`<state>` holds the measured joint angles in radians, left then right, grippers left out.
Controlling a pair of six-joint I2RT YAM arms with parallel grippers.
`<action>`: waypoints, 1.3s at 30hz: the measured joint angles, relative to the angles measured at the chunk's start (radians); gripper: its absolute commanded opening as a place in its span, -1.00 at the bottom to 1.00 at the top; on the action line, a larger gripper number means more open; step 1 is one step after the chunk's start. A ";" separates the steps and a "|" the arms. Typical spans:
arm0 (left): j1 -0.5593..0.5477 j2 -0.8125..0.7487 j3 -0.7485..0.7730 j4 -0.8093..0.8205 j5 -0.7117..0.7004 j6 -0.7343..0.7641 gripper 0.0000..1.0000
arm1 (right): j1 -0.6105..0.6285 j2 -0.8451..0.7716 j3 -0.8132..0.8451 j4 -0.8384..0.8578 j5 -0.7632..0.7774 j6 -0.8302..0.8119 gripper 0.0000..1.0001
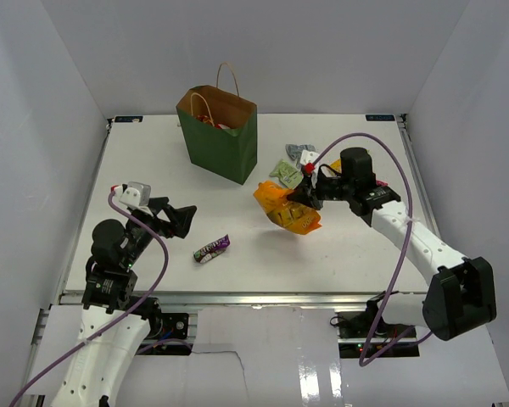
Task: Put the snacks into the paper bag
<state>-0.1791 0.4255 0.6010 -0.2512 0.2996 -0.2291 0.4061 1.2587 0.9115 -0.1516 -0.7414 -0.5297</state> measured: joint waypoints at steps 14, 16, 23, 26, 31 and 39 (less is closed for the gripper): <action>0.000 0.000 0.000 0.006 0.032 0.013 0.96 | -0.008 0.407 0.780 0.112 -0.179 0.372 -0.85; 0.000 0.000 0.000 0.007 0.034 0.016 0.96 | -0.008 0.512 0.977 0.101 -0.174 0.411 -0.85; 0.000 -0.006 -0.002 0.016 0.039 0.029 0.96 | -0.009 0.716 1.353 0.209 -0.106 0.558 -0.85; 0.000 -0.006 -0.004 0.019 0.048 0.031 0.96 | -0.004 0.762 1.402 0.275 -0.086 0.596 -0.85; 0.000 -0.006 -0.004 0.020 0.056 0.035 0.96 | 0.024 0.835 1.411 0.337 -0.051 0.605 -0.85; 0.000 -0.002 -0.006 0.021 0.066 0.038 0.96 | 0.073 0.940 1.400 0.334 0.035 0.519 -0.85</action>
<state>-0.1791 0.4240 0.5953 -0.2302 0.3653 -0.1913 0.4789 2.1986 2.3112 0.1822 -0.7067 -0.0109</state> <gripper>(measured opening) 0.976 0.079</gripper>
